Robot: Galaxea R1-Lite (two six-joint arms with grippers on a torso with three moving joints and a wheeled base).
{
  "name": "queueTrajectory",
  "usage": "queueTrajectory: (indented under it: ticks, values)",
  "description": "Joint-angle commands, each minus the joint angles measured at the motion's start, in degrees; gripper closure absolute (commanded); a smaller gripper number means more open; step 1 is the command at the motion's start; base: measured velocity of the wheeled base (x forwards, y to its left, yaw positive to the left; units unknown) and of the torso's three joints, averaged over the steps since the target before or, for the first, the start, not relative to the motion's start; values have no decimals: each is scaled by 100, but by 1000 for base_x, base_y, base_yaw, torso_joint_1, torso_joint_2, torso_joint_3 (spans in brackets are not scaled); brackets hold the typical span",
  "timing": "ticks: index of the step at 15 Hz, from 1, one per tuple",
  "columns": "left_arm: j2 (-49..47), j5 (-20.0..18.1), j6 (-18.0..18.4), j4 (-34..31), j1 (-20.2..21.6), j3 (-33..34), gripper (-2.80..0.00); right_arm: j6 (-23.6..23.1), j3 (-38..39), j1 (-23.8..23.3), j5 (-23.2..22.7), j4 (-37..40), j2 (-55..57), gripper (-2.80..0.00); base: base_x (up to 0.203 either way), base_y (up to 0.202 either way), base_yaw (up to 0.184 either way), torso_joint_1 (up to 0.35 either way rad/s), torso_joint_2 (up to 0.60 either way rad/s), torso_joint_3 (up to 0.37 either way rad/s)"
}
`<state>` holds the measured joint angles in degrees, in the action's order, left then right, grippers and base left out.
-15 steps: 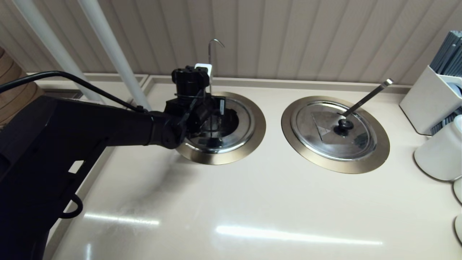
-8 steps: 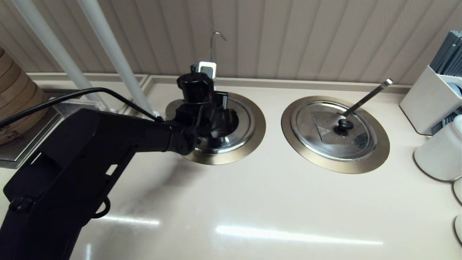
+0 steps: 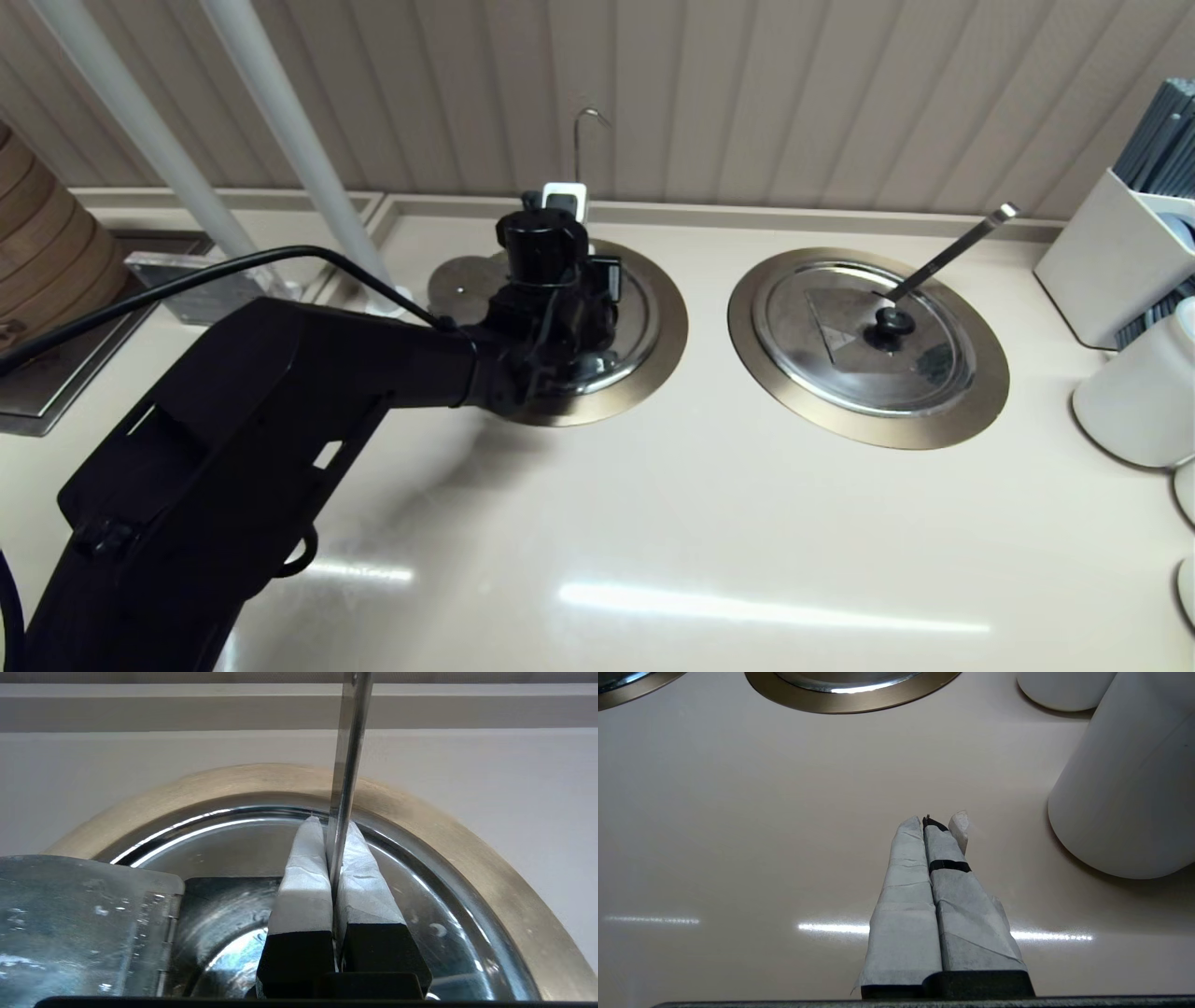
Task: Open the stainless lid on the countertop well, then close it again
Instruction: Stir with a spoon
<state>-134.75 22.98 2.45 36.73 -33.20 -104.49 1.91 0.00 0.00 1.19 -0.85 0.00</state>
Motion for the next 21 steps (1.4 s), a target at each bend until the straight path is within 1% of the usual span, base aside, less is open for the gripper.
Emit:
queueTrajectory:
  ticks: [1,17,19,21]
  values:
    - [-33,14,1,4,-38,42,0,3,26,0,-1,-3,0,0,0,0,0,0,0,0]
    - [-143,-39,-113,-68,-73,-111,0,3,26,0,4,-3,0,0,0,0,0,0,0,0]
    - [-212,-39,-104,-93,-64,-236,0,3,26,0,-4,-3,0,0,0,0,0,0,0,0]
    - [-387,-39,-104,-205,-41,-684,0,3,26,0,4,-3,0,0,0,0,0,0,0,0]
